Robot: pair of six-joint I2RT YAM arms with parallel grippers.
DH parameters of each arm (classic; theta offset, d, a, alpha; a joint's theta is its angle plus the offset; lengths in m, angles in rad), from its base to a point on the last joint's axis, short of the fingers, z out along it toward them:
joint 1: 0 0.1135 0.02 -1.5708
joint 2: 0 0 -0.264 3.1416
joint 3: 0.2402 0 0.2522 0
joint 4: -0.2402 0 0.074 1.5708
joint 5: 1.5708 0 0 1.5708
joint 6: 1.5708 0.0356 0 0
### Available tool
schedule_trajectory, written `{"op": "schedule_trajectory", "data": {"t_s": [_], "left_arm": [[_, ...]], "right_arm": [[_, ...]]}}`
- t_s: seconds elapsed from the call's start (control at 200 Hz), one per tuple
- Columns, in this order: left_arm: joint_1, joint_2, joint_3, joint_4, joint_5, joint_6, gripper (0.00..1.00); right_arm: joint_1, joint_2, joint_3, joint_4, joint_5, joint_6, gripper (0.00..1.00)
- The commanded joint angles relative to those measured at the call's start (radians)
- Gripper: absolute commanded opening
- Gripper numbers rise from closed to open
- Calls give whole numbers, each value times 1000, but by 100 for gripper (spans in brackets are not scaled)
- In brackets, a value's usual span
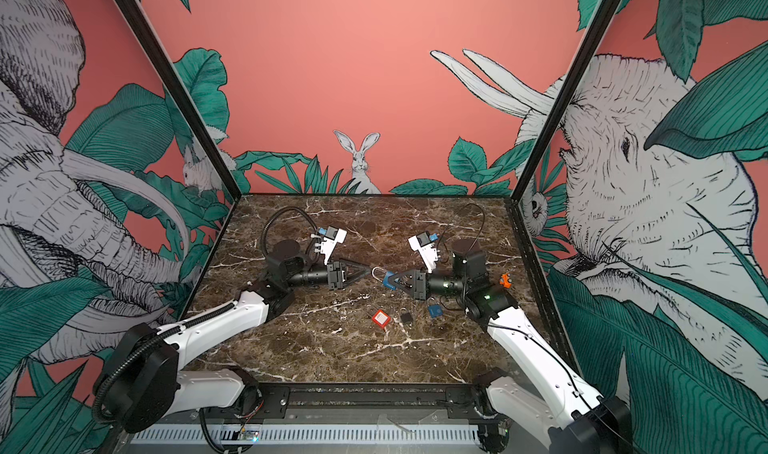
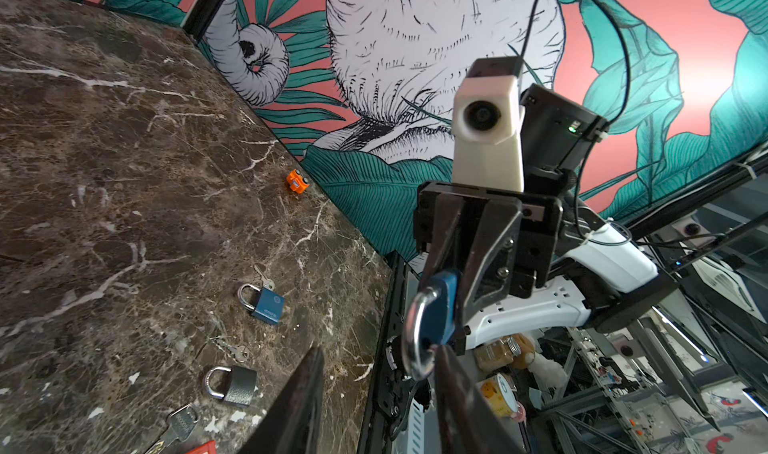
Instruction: Lock with the key
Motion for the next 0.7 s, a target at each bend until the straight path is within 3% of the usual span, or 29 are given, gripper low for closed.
{"op": "schedule_trajectory", "data": {"t_s": [0.0,0.695], "left_arm": [[-10,-7,5,52,37,-8,44],[-36,10,36,42,55,4,24]], "right_arm": [[-2,2,15,72,-41,1,0],[0,5,10,77,-59,-2,0]]}}
